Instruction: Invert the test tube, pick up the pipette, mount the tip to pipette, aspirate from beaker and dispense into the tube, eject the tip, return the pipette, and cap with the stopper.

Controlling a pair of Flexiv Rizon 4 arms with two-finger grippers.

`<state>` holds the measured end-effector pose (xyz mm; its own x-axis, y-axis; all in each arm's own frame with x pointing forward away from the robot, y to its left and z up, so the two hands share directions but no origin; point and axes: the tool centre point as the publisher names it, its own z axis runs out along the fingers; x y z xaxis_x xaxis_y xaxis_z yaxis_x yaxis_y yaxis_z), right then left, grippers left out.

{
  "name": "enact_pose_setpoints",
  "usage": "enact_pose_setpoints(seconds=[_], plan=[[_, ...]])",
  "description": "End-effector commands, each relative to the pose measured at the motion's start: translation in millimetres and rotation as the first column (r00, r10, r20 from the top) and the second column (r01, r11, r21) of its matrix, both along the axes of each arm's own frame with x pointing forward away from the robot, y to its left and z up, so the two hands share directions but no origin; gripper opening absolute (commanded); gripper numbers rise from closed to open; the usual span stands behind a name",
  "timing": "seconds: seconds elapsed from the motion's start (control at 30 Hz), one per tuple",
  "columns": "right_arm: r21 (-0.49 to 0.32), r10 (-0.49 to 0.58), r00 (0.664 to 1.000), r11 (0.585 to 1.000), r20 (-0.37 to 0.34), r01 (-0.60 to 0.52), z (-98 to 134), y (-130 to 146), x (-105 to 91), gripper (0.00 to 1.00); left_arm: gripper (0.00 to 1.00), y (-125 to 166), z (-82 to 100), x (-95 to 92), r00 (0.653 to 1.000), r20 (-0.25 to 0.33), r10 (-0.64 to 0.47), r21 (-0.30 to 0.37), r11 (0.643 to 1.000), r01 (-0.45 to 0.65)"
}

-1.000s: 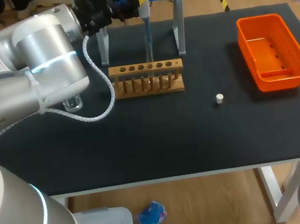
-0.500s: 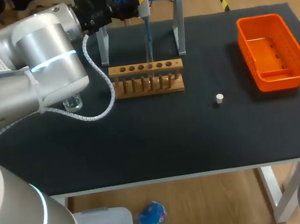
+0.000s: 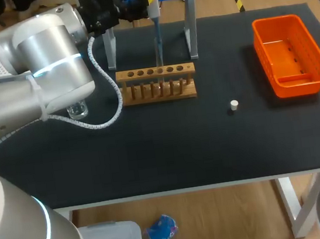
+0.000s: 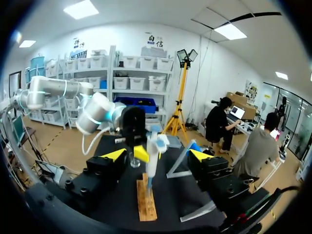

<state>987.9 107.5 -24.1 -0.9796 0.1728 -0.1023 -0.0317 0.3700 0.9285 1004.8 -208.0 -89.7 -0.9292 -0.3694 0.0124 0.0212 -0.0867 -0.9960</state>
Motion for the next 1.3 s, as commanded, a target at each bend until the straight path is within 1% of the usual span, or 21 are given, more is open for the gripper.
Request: enact_pose_setpoints(seconds=[0.03,0.1,0.13,0.17,0.3,0.33,0.37,0.4,0.43,0.63,0.67,0.83,1.03,1.17,1.3], plan=[[-0.003,-0.029,1.0,1.0,0.008,0.029,-53.8,-25.5,-19.8,1.0,0.0,-1.1,0.3,0.0,1.0,0.0,0.004,0.0,1.0,-0.004],[-0.037,-0.039,0.999,0.999,0.012,0.039,-72.7,-28.0,-22.7,1.0,0.0,-1.1,0.3,0.0,1.0,0.0,0.004,0.0,1.0,-0.004],[-0.042,-0.044,0.999,0.998,-0.001,0.043,-85.5,-29.1,-24.0,1.0,0.0,-1.1,0.3,0.0,1.0,0.0,0.004,0.0,1.0,-0.004],[-0.051,-0.048,0.999,0.998,0.003,0.048,-95.0,-29.3,-25.2,1.0,0.0,-1.1,0.3,0.0,1.0,0.0,0.004,0.0,1.0,-0.004],[-0.051,-0.058,0.998,0.997,-0.013,0.058,-127.3,-26.2,-28.4,1.0,0.0,-1.1,0.3,0.0,1.0,0.0,0.004,0.0,1.0,-0.004],[-0.038,-0.061,0.998,0.997,-0.028,0.06,-134.4,-24.4,-28.9,1.0,0.0,-1.1,0.3,0.0,1.0,0.0,0.004,0.0,1.0,-0.004],[-0.044,-0.067,0.998,0.997,-0.02,0.066,-143.0,-20.9,-28.9,1.0,0.0,-1.1,0.3,0.0,1.0,0.0,0.004,0.0,1.0,-0.004],[-0.045,-0.069,0.997,0.997,-0.019,0.068,-146.3,-19.2,-28.8,1.0,0.0,-1.1,0.3,0.0,1.0,0.0,0.004,0.0,1.0,-0.004],[-0.028,-0.075,0.997,0.997,-0.033,0.074,-151.2,-15.9,-28.1,1.0,0.0,-1.1,0.3,0.0,1.0,0.0,0.004,0.0,1.0,-0.004],[-0.02,-0.075,0.996,0.997,-0.041,0.075,-168.5,-2.1,-21.8,1.0,0.0,-1.1,0.3,0.0,1.0,0.0,0.004,0.0,1.0,-0.004],[-0.009,-0.071,0.996,0.997,-0.052,0.071,-172.0,-0.1,-21.5,1.0,0.0,-1.1,0.3,0.0,1.0,0.0,0.004,0.0,1.0,-0.004],[-0.016,-0.042,0.998,0.999,-0.044,0.041,-188.6,10.5,-23.3,1.0,0.0,-1.1,0.3,0.0,1.0,0.0,0.004,0.0,1.0,-0.004],[-0.013,-0.025,0.999,1.0,-0.04,0.024,-196.4,13.5,-21.4,1.0,0.0,-1.1,0.3,0.0,1.0,0.0,0.004,0.0,1.0,-0.004],[-0.01,-0.012,0.999,1.0,-0.045,0.012,-198.3,13.9,-21.5,1.0,0.0,-1.1,0.3,0.0,1.0,0.0,0.004,0.0,1.0,-0.004],[-0.02,-0.006,0.999,1.0,-0.034,0.006,-199.0,13.9,-22.6,1.0,0.0,-1.1,0.3,0.0,1.0,0.0,0.004,0.0,1.0,-0.004]])
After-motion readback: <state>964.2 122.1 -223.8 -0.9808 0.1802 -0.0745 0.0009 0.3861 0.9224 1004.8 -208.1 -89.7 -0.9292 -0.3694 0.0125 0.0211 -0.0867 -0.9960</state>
